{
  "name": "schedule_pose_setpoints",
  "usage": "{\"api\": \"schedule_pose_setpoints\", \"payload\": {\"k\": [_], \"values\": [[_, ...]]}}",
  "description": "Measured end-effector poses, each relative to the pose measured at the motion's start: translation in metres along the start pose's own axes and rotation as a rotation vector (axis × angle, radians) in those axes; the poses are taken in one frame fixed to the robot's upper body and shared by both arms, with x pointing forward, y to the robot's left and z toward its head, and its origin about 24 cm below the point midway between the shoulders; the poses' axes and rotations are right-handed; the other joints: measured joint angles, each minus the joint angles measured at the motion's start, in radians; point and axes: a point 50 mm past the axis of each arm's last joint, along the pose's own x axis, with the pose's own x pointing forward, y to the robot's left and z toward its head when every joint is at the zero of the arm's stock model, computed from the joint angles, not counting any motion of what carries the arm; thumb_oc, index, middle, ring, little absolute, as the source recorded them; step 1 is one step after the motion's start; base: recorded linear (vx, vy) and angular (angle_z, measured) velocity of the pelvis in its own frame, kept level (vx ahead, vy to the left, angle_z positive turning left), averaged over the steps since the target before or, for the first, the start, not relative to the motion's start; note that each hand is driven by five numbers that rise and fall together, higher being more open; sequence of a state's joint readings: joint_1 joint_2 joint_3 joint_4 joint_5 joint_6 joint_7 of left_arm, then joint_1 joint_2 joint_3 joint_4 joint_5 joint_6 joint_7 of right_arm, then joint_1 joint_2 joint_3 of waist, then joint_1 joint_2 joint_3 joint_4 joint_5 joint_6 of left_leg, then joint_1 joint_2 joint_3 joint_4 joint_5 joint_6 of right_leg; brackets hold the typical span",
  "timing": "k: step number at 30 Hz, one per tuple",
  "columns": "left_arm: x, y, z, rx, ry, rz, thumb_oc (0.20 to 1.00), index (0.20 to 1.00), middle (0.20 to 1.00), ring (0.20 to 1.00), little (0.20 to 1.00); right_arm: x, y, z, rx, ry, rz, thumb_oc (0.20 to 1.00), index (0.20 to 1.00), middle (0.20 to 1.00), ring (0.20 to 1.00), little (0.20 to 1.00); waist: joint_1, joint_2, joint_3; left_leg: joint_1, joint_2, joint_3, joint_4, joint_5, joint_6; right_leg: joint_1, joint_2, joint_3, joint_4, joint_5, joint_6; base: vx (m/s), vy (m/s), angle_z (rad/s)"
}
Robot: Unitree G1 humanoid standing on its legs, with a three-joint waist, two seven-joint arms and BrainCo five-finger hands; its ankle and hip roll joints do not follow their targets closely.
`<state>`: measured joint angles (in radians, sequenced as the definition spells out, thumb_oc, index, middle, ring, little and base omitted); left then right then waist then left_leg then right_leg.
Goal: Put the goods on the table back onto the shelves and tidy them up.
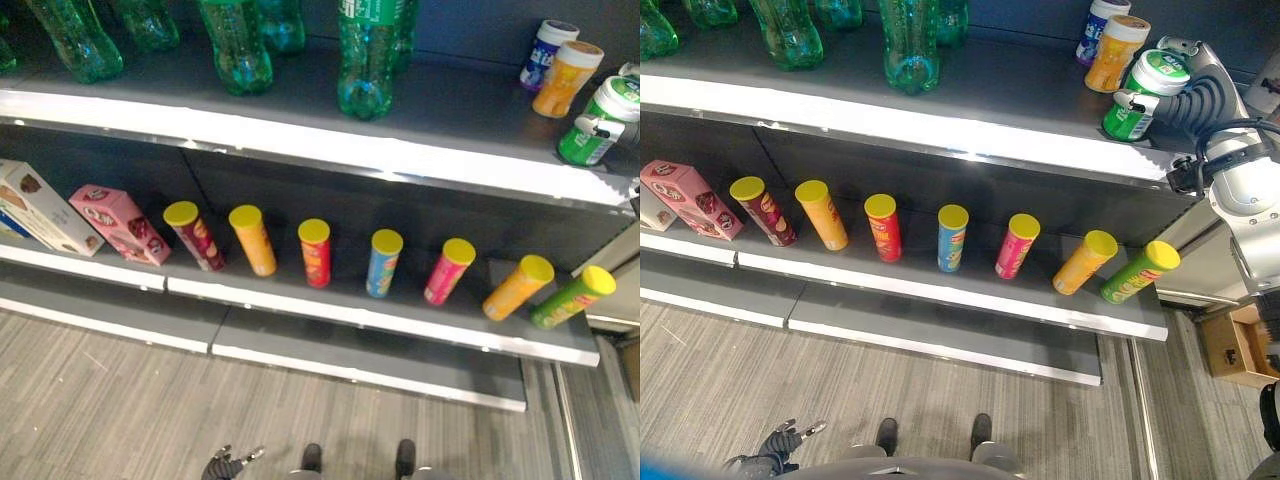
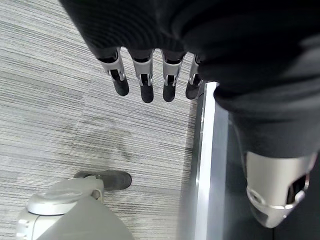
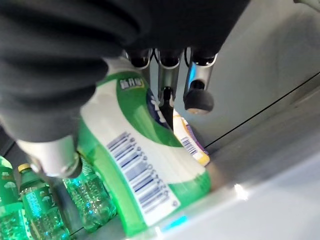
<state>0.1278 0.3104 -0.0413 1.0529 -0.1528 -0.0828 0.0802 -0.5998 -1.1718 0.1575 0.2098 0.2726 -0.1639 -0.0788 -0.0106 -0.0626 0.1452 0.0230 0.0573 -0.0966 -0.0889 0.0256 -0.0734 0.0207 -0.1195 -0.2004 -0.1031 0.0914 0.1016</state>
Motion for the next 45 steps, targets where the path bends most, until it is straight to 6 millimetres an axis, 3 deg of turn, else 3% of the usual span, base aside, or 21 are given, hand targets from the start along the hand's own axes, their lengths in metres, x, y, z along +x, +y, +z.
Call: {"api": "schedule_pose_setpoints", "payload": {"k": [1,20,22,25,27,31,37,45], "values": [[0.000,0.000,0.000,0.000,0.000,0.000,1.000,1.000,1.000,1.000,1.000,0.000,0.000,0.000,0.000,0.000,-0.001,1.000,1.000,1.000,1.000,1.000,-0.002,0.000,0.000,0.000,0.000,0.000,0.000,0.000,0.000,0.000,0.000,0.000,0.000,0.000,0.000,0.00,0.000,0.00],[0.001,0.001,0.002,-0.010,0.001,0.005,1.000,1.000,1.000,1.000,1.000,-0.002,0.003,-0.001,-0.036,0.008,0.007,1.000,1.000,1.000,1.000,1.000,-0.015,0.001,0.000,0.010,0.001,0.005,-0.002,0.000,0.000,0.001,0.001,0.006,-0.001,0.000,0.000,0.00,0.000,0.00],[0.001,0.001,0.001,-0.011,0.002,0.006,1.000,1.000,1.000,1.000,1.000,-0.001,-0.003,0.006,-0.015,-0.026,-0.047,1.000,1.000,1.000,1.000,1.000,-0.015,0.002,0.001,0.012,0.001,0.006,-0.004,0.000,0.000,0.003,0.001,0.007,-0.001,0.000,0.000,0.00,0.000,0.00],[0.002,0.001,0.006,-0.019,-0.008,0.010,1.000,1.000,1.000,1.000,1.000,-0.003,-0.025,0.034,-0.005,-0.149,-0.200,1.000,1.000,1.000,1.000,1.000,-0.017,0.004,0.002,0.014,0.001,0.007,-0.007,-0.001,0.000,0.003,0.002,0.012,-0.001,0.000,0.000,0.01,0.008,-0.01],[0.002,0.001,0.006,-0.021,-0.008,0.013,1.000,1.000,1.000,1.000,1.000,-0.009,-0.037,0.054,0.011,-0.254,-0.288,1.000,1.000,1.000,1.000,1.000,-0.019,0.005,0.002,0.014,0.002,0.009,-0.008,-0.001,0.000,0.002,0.002,0.015,-0.001,0.000,0.000,0.03,0.019,-0.03],[0.003,0.000,0.009,-0.025,-0.014,0.029,1.000,1.000,1.000,1.000,1.000,-0.025,-0.062,0.074,0.029,-0.379,-0.459,1.000,1.000,1.000,1.000,1.000,-0.025,-0.001,0.001,0.015,0.002,0.014,-0.008,-0.003,0.000,0.002,0.002,0.018,-0.001,0.000,0.000,0.03,0.021,-0.03],[0.003,0.001,0.009,-0.046,-0.012,0.044,1.000,1.000,1.000,1.000,1.000,-0.041,-0.075,0.077,0.013,-0.408,-0.578,1.000,1.000,1.000,1.000,1.000,-0.048,-0.014,-0.004,0.018,0.003,0.033,-0.008,-0.008,0.000,-0.003,0.004,0.035,-0.001,0.000,0.001,0.01,0.012,-0.08],[0.003,0.003,0.009,-0.051,-0.008,0.068,1.000,1.000,1.000,1.000,1.000,-0.055,-0.074,0.064,-0.065,-0.363,-0.647,1.000,1.000,1.000,1.000,1.000,-0.084,-0.049,-0.031,0.021,0.005,0.079,-0.008,-0.013,-0.001,-0.032,0.009,0.081,0.000,0.005,0.000,0.00,0.027,-0.16]]}}
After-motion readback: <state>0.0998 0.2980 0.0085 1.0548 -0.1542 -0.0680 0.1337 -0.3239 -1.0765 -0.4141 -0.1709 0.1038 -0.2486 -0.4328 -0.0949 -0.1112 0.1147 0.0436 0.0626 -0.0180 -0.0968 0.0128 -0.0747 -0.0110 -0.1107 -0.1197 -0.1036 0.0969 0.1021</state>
